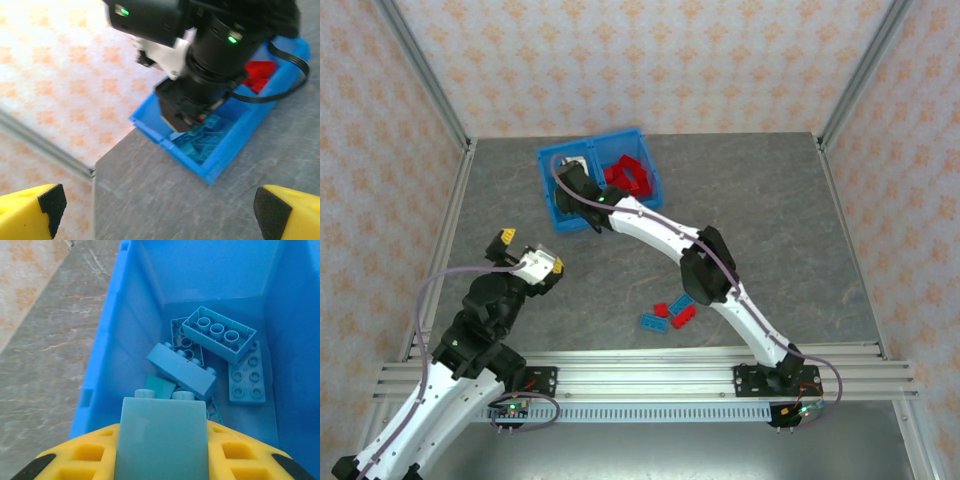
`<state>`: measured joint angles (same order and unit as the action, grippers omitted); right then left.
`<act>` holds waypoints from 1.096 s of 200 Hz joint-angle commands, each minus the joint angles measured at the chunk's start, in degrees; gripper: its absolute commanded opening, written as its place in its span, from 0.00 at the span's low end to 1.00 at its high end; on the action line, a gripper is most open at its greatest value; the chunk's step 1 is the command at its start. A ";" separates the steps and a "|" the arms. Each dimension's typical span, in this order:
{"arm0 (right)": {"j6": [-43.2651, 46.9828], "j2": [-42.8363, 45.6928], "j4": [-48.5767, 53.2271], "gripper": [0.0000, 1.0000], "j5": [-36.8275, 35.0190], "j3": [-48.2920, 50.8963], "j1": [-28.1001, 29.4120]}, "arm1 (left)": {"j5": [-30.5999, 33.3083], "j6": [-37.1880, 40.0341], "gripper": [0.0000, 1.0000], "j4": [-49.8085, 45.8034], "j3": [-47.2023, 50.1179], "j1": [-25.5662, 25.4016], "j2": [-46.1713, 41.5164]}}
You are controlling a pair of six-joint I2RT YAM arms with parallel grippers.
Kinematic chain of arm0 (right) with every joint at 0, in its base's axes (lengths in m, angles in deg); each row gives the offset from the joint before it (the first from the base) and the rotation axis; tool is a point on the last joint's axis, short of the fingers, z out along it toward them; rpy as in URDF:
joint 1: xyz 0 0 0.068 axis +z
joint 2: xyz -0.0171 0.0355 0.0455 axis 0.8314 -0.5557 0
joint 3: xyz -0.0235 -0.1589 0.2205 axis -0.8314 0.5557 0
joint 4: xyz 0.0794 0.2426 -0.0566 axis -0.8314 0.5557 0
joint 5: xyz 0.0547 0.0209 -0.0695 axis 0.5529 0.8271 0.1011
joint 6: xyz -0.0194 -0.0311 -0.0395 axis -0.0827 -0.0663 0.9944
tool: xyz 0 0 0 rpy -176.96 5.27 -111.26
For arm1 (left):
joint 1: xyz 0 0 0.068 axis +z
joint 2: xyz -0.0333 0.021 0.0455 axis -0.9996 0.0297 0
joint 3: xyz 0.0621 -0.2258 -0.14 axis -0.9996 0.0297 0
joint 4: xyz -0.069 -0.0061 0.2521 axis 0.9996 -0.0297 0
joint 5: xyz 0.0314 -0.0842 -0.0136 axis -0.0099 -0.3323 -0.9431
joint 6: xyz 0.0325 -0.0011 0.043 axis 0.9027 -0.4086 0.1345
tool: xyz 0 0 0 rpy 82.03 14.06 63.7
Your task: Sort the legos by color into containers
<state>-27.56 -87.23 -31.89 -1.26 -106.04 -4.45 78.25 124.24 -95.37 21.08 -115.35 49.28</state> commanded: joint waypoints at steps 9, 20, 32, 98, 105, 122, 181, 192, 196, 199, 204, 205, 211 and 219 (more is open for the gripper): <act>3.68 -4.40 3.68 0.26 -3.25 -8.43 -0.40 | 7.71 -0.94 1.00 2.10 1.24 0.95 -3.23; 3.23 -4.58 3.51 0.28 -3.00 -8.70 -0.37 | 7.56 -0.80 1.00 1.99 1.26 1.06 -3.48; 2.90 -4.29 3.34 0.36 -2.67 -8.71 -0.38 | 7.18 -0.79 1.00 1.81 1.11 1.14 -3.29; 2.77 2.69 5.43 0.51 -0.26 -7.65 -0.91 | 2.01 -0.15 1.00 1.61 1.17 1.21 -2.67; 2.65 4.38 5.59 0.51 -0.10 -6.69 -1.02 | 1.06 -0.05 1.00 1.53 1.18 1.21 -2.67; 2.57 9.80 5.19 0.51 0.06 -1.74 -1.08 | -4.84 0.62 1.00 1.32 1.26 1.23 -2.74; -3.27 41.99 1.94 0.52 -3.22 40.47 -1.16 | -49.54 12.15 1.00 -3.81 -0.22 1.15 3.90; -7.54 48.48 3.14 0.52 -4.17 48.46 -1.17 | -54.46 14.04 1.00 -6.59 -2.18 1.03 8.10; -9.43 50.62 3.84 0.52 -4.40 51.20 -1.17 | -55.84 14.83 1.00 -7.50 -2.91 0.96 9.51; -10.86 52.25 4.43 0.52 -4.58 53.14 -1.17 | -56.70 15.31 1.00 -8.05 -3.36 0.89 10.48; -13.41 54.80 5.62 0.52 -4.82 56.09 -1.17 | -57.98 16.07 1.00 -8.76 -3.95 0.77 12.01; -13.96 55.26 5.88 0.52 -4.82 56.74 -1.17 | -58.08 16.19 1.00 -8.92 -4.07 0.77 12.32; -17.27 58.08 7.72 0.52 -5.16 59.96 -1.17 | -59.44 16.90 1.00 -9.45 -4.63 0.61 13.94; -21.77 61.54 10.43 0.52 -5.11 63.72 -1.17 | -60.92 17.84 1.00 -10.19 -5.10 0.46 15.94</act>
<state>-35.32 -33.26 -29.14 -3.67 -52.03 -5.46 31.28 136.28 -100.38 19.37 -114.45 60.64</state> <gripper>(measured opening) 0.522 0.996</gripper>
